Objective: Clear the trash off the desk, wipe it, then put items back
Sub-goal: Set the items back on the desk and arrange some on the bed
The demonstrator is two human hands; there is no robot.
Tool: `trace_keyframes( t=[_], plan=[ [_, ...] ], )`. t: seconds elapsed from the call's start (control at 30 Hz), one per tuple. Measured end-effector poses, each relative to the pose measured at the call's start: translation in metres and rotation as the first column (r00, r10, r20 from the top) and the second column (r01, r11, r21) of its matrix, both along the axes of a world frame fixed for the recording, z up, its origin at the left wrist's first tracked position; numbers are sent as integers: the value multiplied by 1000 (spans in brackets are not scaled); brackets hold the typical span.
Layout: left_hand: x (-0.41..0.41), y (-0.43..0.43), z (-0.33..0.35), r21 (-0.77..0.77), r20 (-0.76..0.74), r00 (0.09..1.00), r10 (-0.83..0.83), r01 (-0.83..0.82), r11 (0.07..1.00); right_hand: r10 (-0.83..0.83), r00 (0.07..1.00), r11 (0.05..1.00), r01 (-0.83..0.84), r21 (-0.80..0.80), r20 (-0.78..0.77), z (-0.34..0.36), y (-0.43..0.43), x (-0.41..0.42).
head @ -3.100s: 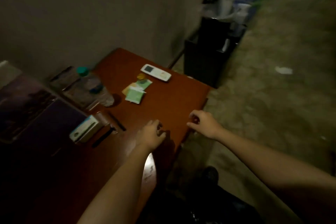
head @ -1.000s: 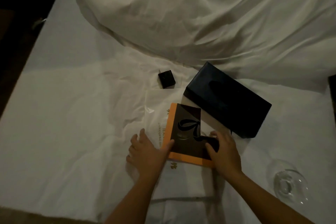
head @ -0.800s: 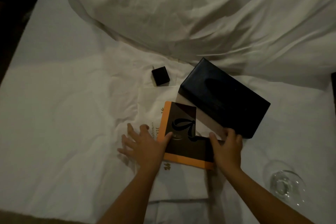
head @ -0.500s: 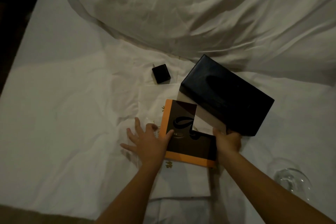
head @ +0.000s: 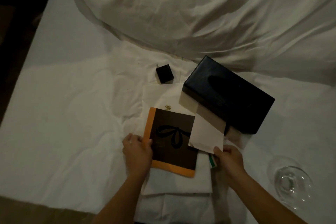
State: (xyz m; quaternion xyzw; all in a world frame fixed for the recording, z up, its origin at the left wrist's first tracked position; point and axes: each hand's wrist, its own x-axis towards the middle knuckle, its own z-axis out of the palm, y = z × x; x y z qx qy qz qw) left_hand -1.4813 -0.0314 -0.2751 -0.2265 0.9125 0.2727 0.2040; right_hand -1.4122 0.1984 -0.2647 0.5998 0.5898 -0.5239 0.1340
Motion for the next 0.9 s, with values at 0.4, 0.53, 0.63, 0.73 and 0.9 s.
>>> trace_keyframes(
  t=[0.4,0.53,0.63,0.73,0.9],
  plan=[
    [-4,-19,1,313,122,992,41,-78,946,440,891,897,-428,111,-115,-1,-12,33],
    [4,-31,6,351,69,993,93,-111,930,509,852,860,-510,27,-125,1,-17,15],
    [15,-57,3,290,58,995,76,-90,953,565,820,824,-558,97,-87,-1,-28,14],
    [22,-88,1,293,81,987,139,-157,943,429,888,903,-425,60,-167,1,-26,28],
    [23,-113,4,486,286,914,287,-396,779,212,961,974,-223,-47,-179,12,2,64]
  ],
)
